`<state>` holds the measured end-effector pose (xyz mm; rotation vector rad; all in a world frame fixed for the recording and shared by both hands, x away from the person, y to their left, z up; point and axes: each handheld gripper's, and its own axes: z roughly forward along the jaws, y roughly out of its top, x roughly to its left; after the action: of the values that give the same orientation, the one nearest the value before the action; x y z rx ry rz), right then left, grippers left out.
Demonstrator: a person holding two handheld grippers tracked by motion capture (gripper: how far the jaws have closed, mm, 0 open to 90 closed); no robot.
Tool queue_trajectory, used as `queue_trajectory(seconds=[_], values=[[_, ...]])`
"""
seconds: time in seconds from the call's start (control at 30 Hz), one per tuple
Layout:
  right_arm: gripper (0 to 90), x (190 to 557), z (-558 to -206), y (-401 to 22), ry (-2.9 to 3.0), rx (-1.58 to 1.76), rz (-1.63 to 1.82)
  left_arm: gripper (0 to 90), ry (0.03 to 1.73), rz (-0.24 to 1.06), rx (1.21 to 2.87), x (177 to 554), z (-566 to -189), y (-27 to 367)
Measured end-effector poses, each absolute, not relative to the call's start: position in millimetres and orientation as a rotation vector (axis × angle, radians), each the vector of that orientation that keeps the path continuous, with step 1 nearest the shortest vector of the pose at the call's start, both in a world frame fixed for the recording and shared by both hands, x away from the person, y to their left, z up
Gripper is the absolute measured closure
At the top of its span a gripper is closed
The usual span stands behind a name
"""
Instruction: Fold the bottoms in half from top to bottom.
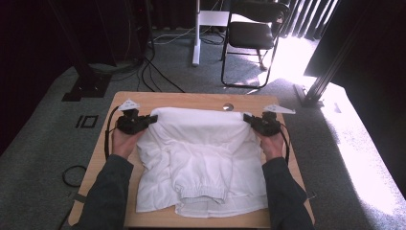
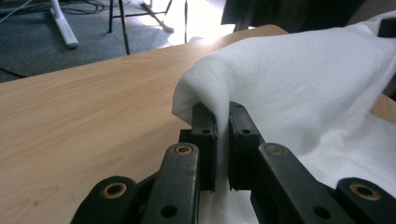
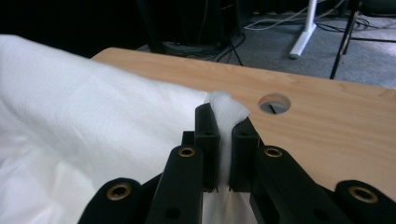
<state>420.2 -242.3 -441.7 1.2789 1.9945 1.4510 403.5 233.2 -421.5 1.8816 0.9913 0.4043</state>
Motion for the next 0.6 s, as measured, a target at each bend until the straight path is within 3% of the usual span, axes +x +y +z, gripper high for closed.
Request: queue_trajectory(seconds=[0.3,0.43,0.6], values=[[85.3,351,-466,-250,2.036,1.232,1.442,88.2,0.913,0.367,1.912,332,-442,233],[85.2,328,-476,-254,2.053,1.241,1.467,88.2,0.916,0.322,1.909,315,-453,236],[85.0,312,-493,-252,2.125,1.255,1.412,87.9,0.955,0.276,2.025,304,-483,227]])
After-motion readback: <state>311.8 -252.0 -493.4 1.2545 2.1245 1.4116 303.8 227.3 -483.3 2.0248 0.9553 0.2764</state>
